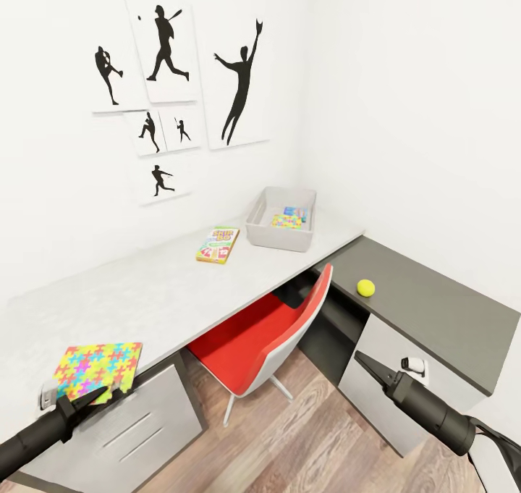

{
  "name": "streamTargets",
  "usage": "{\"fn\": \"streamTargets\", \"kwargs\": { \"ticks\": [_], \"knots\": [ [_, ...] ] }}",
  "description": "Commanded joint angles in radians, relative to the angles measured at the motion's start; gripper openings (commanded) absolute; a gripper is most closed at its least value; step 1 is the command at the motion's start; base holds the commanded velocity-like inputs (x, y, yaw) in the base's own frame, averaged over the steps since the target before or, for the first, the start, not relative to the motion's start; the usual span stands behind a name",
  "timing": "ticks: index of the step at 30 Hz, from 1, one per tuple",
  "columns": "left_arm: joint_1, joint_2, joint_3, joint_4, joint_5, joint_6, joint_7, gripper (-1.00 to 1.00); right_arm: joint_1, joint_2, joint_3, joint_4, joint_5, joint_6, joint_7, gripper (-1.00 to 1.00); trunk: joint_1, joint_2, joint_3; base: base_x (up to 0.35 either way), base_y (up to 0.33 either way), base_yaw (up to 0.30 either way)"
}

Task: Put all the toys in the child's room - the three board games (two on the bed and one on the table), the two jigsaw puzzles on the table, and the tennis ball on the table - inside the toy box on the table in the child's room.

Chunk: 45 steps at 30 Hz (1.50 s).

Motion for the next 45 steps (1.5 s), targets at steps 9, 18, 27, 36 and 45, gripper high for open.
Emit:
{"fn": "streamTargets", "kwargs": {
  "ticks": [9, 18, 27, 36, 45],
  "knots": [
    [-0.001, 0.000, 0.000, 0.001, -0.011, -0.002, -0.004, -1.00, -0.001, 0.000, -0.001, 0.000, -0.004, 0.007, 0.001, 1.00, -0.004, 0.006, 0.002, 0.000, 0.000, 0.000],
    [-0.001, 0.000, 0.000, 0.001, -0.011, 0.001, -0.005, -1.00, -0.001, 0.000, -0.001, 0.000, -0.004, 0.009, 0.001, 1.00, -0.038, 0.069, 0.030, 0.000, 0.000, 0.000],
    [-0.001, 0.000, -0.002, 0.001, -0.011, 0.003, -0.010, -1.00, -0.001, 0.000, -0.001, 0.000, -0.004, 0.009, 0.001, 1.00, -0.073, 0.132, 0.059, 0.000, 0.000, 0.000],
    [-0.001, 0.001, -0.003, 0.001, -0.012, 0.004, -0.014, -1.00, -0.001, 0.000, -0.001, 0.000, -0.004, 0.009, 0.001, 1.00, -0.107, 0.195, 0.087, 0.000, 0.000, 0.000],
    [-0.001, 0.002, -0.003, 0.001, -0.012, 0.005, -0.016, -1.00, -0.001, 0.000, -0.001, 0.000, -0.004, 0.009, 0.001, 1.00, -0.142, 0.258, 0.115, 0.000, 0.000, 0.000]
  ]
}}
